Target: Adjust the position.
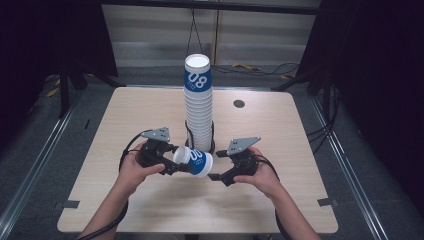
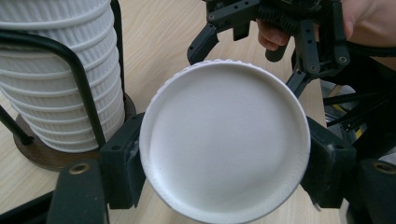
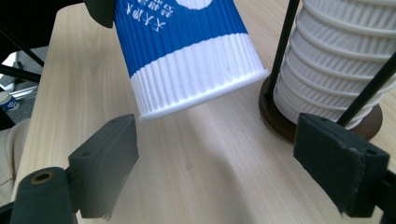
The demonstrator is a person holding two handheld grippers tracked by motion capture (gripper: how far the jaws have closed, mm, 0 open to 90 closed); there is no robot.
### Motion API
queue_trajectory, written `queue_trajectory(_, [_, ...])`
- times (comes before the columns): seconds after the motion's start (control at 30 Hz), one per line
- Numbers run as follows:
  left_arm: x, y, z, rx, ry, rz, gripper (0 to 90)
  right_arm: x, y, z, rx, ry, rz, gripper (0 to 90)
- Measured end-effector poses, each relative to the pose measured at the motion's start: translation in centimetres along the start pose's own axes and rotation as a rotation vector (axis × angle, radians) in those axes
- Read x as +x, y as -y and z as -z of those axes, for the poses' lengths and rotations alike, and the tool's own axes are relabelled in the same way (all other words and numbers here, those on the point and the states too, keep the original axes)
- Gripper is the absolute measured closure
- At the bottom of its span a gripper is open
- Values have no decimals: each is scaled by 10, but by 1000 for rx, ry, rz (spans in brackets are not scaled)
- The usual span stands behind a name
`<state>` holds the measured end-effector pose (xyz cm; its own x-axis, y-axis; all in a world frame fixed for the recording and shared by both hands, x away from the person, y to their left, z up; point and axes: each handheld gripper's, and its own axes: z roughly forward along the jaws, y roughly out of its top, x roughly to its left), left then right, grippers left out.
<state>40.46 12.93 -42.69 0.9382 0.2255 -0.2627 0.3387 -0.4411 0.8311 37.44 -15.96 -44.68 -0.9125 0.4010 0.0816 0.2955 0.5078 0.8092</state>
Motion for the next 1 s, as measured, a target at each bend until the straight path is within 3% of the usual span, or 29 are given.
queue_trajectory(0.43, [-1, 0, 0, -30, 15, 11, 278, 6, 2, -10, -4, -41, 3, 132])
queue_trajectory(1.0, [-6, -2, -7, -36, 53, 12, 277, 7, 2, -13, -22, -42, -2, 128])
